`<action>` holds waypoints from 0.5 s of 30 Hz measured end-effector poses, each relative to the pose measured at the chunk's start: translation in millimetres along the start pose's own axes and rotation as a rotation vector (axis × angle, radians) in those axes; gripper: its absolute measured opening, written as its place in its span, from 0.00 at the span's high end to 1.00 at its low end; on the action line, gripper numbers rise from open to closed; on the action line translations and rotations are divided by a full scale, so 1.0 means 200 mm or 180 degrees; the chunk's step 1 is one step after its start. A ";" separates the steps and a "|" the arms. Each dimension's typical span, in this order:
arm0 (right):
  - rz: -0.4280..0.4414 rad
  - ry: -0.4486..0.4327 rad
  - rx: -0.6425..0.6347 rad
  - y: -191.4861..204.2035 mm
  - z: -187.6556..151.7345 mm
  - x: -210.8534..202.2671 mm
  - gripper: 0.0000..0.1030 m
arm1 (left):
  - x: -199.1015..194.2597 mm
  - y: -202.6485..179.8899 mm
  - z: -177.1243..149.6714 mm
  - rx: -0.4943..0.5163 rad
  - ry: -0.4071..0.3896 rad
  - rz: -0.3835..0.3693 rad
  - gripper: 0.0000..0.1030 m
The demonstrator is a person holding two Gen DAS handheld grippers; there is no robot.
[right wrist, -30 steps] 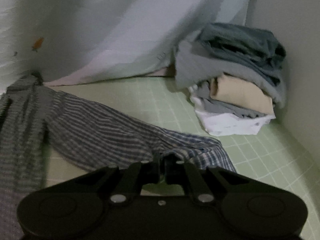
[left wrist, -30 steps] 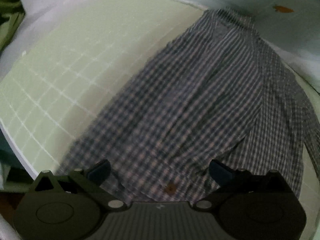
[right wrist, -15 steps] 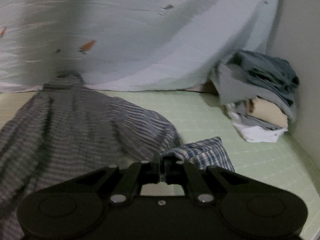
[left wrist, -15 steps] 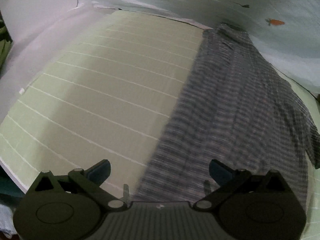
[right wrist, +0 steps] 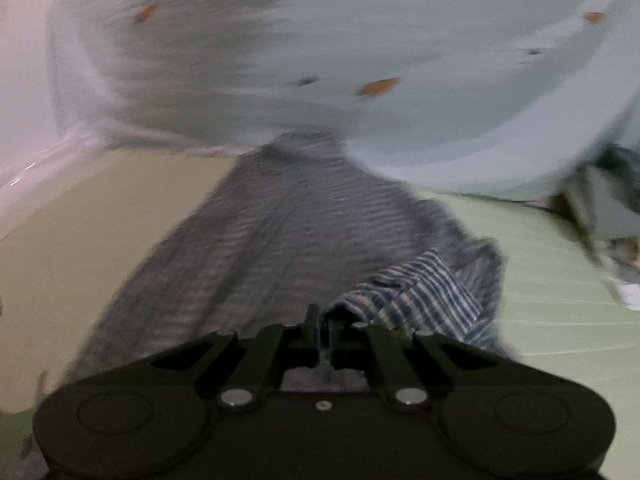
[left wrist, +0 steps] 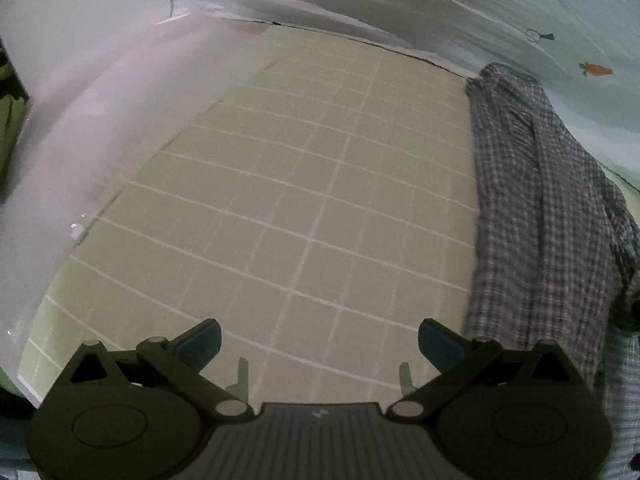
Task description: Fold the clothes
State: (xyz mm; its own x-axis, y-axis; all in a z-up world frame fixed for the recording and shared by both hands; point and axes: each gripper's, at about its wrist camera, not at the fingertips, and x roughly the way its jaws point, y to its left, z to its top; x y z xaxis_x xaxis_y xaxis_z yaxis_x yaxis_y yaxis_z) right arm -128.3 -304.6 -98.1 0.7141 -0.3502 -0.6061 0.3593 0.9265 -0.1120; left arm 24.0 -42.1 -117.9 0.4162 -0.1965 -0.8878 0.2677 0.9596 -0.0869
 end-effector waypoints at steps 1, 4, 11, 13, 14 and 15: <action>0.0039 0.0048 -0.0017 0.04 -0.01 0.01 0.91 | 0.00 0.02 0.01 0.0001 0.0005 0.0005 0.00; 0.0091 0.0140 -0.0004 0.13 -0.03 0.02 0.54 | -0.02 0.05 0.01 0.0014 0.0010 0.0009 0.00; -0.0032 0.0006 0.0376 -0.02 -0.06 -0.11 0.18 | -0.01 0.00 -0.02 0.0105 0.0049 -0.0045 0.00; -0.0059 -0.0029 0.0487 -0.10 -0.07 -0.15 0.14 | -0.01 -0.04 -0.04 0.0116 0.0058 -0.0062 0.00; -0.0048 -0.0028 0.0537 -0.13 -0.07 -0.17 0.14 | -0.01 -0.07 -0.04 0.0121 0.0061 -0.0069 0.00; -0.0037 -0.0028 0.0587 -0.17 -0.08 -0.18 0.13 | -0.01 -0.10 -0.05 0.0125 0.0064 -0.0076 0.00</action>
State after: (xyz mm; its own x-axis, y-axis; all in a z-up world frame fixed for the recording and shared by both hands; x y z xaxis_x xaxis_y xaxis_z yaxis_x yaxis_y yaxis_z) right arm -176.1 -320.9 -85.0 0.7143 -0.3625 -0.5987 0.4709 0.8817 0.0279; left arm 8.0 -59.6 -118.6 0.3920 -0.2148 -0.8946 0.3114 0.9459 -0.0907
